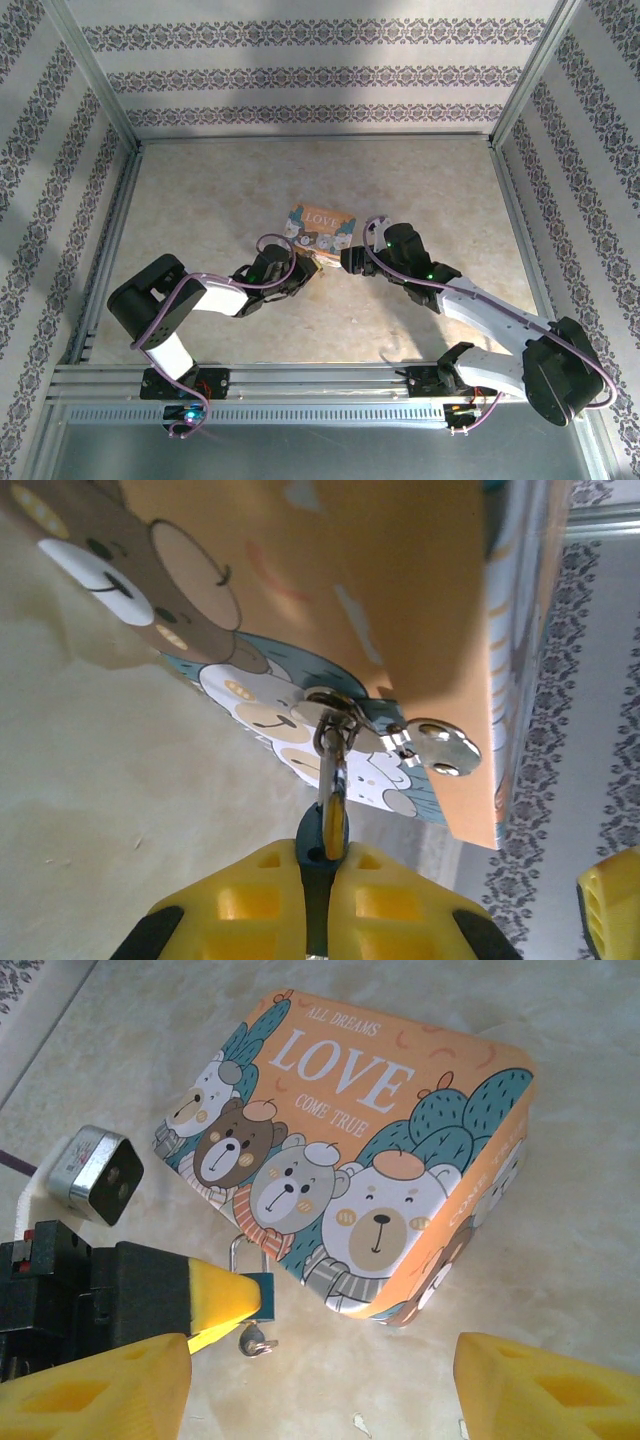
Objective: Unlock the padlock with the key
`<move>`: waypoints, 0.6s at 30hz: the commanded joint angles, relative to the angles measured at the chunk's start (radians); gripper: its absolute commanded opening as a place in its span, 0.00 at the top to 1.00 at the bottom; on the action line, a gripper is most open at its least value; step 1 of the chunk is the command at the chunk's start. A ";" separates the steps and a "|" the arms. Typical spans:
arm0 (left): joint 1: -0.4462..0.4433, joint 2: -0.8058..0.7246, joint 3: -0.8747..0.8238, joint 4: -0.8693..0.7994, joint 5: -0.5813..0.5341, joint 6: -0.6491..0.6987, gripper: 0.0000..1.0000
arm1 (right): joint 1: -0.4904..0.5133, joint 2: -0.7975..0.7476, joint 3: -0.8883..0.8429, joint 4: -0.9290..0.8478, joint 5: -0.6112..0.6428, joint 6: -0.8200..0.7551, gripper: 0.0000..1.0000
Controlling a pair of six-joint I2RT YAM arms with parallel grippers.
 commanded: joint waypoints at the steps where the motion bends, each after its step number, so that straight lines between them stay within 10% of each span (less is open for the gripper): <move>1: -0.026 0.000 0.039 -0.242 -0.027 0.099 0.90 | -0.012 0.018 0.026 -0.008 -0.016 0.020 0.30; 18: -0.038 0.082 0.153 -0.243 -0.008 0.159 0.76 | -0.025 0.026 0.023 -0.020 -0.022 0.035 0.30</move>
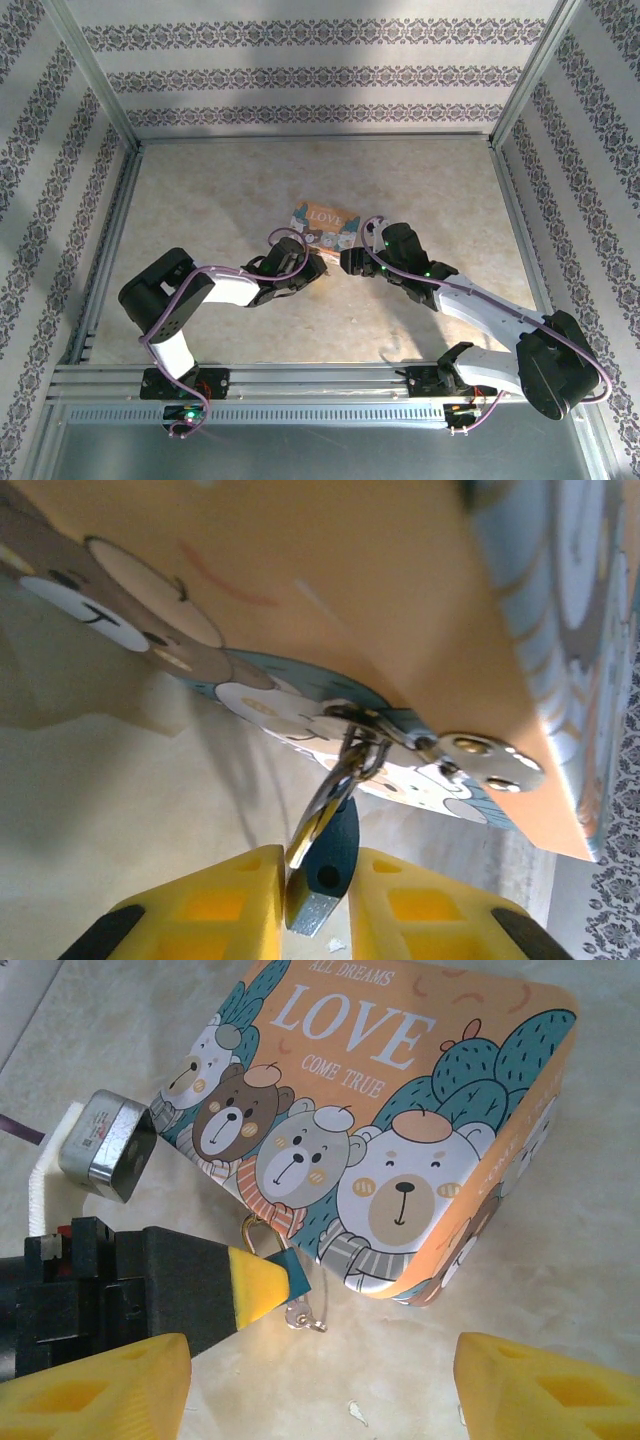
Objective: Unlock the padlock with the key
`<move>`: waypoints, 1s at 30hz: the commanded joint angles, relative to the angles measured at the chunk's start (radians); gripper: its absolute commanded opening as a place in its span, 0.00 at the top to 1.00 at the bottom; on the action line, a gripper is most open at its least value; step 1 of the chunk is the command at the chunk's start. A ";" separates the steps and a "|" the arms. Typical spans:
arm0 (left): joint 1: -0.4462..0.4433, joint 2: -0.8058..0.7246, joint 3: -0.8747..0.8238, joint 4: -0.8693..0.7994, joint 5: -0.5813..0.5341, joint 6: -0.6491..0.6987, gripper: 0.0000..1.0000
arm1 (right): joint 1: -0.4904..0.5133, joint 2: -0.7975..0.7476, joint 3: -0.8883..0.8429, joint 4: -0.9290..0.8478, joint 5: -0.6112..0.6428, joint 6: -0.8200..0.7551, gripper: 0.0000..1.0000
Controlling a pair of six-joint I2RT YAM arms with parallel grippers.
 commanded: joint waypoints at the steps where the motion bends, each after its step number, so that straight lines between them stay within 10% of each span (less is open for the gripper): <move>1: -0.018 0.015 0.022 -0.066 0.017 0.033 0.75 | -0.012 -0.012 0.019 -0.014 -0.007 0.013 0.30; 30: -0.035 0.035 0.122 -0.058 0.043 0.100 0.81 | -0.020 -0.013 0.016 -0.026 -0.008 0.011 0.30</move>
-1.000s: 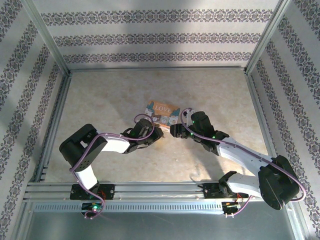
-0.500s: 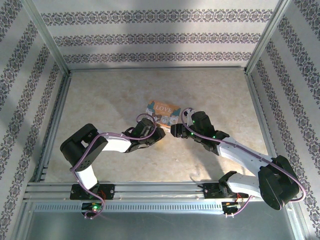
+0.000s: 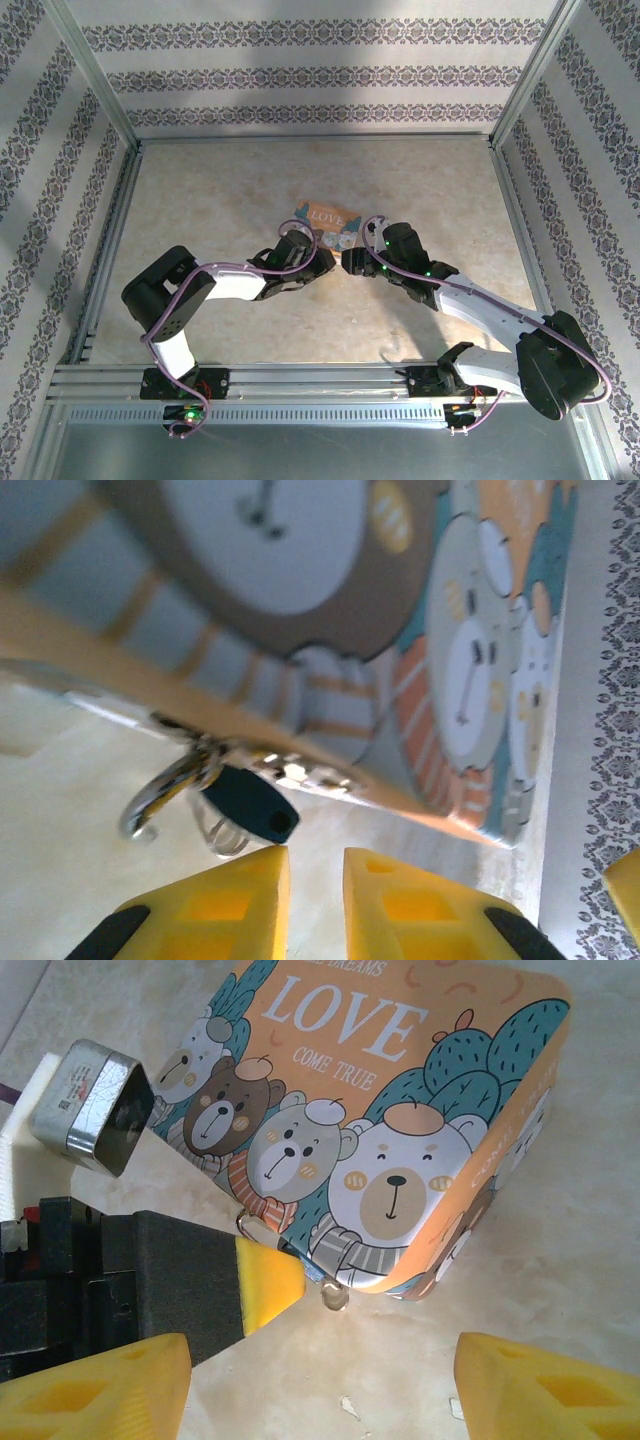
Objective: Unlock the padlock with the key
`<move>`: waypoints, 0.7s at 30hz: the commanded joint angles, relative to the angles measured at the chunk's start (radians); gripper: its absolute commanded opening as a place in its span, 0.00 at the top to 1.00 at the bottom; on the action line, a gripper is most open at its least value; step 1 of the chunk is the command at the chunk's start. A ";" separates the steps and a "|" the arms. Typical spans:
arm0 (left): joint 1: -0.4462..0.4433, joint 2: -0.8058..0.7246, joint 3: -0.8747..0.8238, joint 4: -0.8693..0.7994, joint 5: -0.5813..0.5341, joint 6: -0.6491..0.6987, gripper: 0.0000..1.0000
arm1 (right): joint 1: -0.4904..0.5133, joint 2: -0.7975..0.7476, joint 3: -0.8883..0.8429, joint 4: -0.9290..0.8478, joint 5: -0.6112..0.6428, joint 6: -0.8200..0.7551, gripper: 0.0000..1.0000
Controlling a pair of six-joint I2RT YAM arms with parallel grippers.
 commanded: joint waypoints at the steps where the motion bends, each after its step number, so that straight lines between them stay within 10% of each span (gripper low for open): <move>1: -0.020 0.023 0.028 -0.018 0.013 0.032 0.81 | -0.010 -0.015 0.015 -0.015 -0.007 0.008 0.30; 21: -0.018 0.021 0.045 -0.059 0.009 0.087 0.81 | -0.029 -0.057 0.004 -0.031 -0.016 0.007 0.29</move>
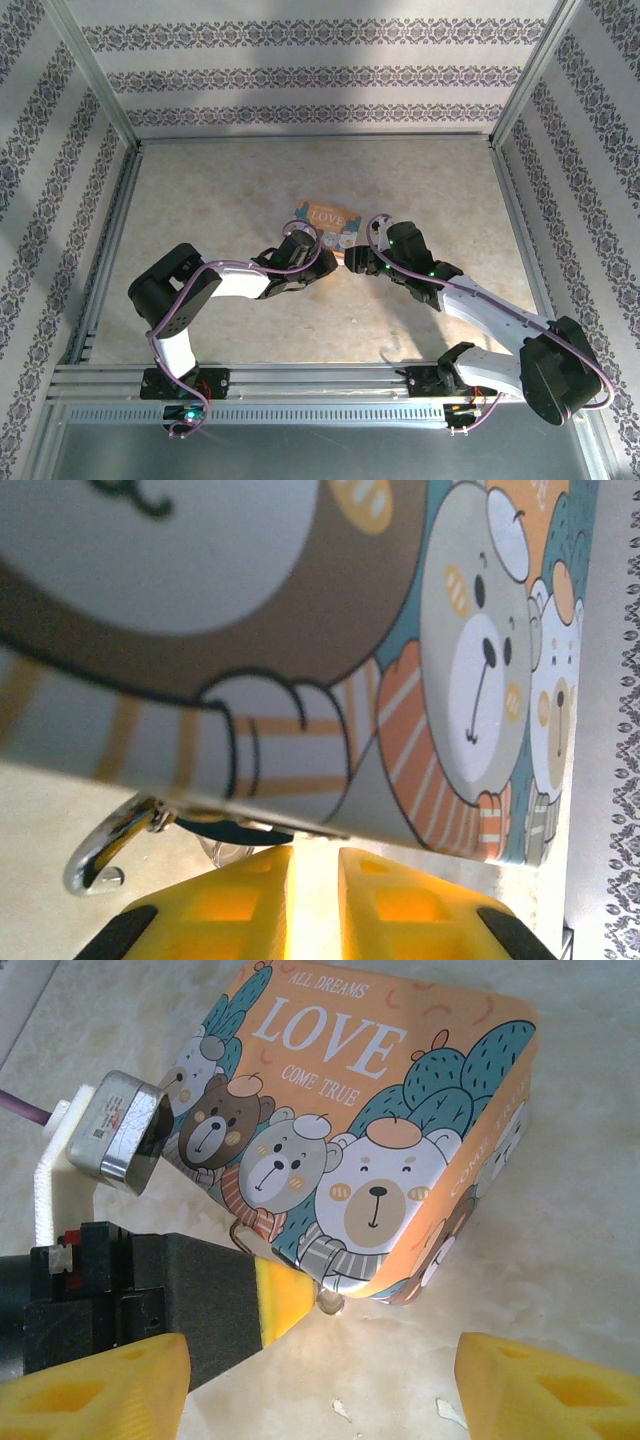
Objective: Unlock the padlock with the key
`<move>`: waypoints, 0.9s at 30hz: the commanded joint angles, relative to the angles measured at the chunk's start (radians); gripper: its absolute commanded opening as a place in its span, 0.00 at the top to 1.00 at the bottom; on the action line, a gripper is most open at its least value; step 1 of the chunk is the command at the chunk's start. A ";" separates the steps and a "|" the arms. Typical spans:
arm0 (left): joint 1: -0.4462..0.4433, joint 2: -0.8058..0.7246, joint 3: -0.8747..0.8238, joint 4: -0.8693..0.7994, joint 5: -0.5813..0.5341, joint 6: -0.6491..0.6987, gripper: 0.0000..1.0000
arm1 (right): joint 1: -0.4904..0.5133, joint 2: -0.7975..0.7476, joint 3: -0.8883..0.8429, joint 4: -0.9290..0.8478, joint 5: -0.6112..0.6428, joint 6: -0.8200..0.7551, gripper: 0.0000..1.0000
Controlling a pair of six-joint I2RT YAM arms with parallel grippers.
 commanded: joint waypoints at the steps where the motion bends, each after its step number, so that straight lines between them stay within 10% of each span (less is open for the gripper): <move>1: -0.013 -0.021 0.021 -0.040 0.004 0.049 0.81 | -0.015 -0.029 0.004 -0.013 -0.016 0.005 0.29; 19: 0.076 -0.537 -0.006 -0.513 -0.216 0.276 0.45 | -0.077 -0.023 0.015 -0.020 -0.104 0.033 0.20; 27: 0.351 -0.531 -0.014 -0.511 0.003 0.341 0.29 | -0.084 0.079 0.032 0.046 -0.176 0.076 0.15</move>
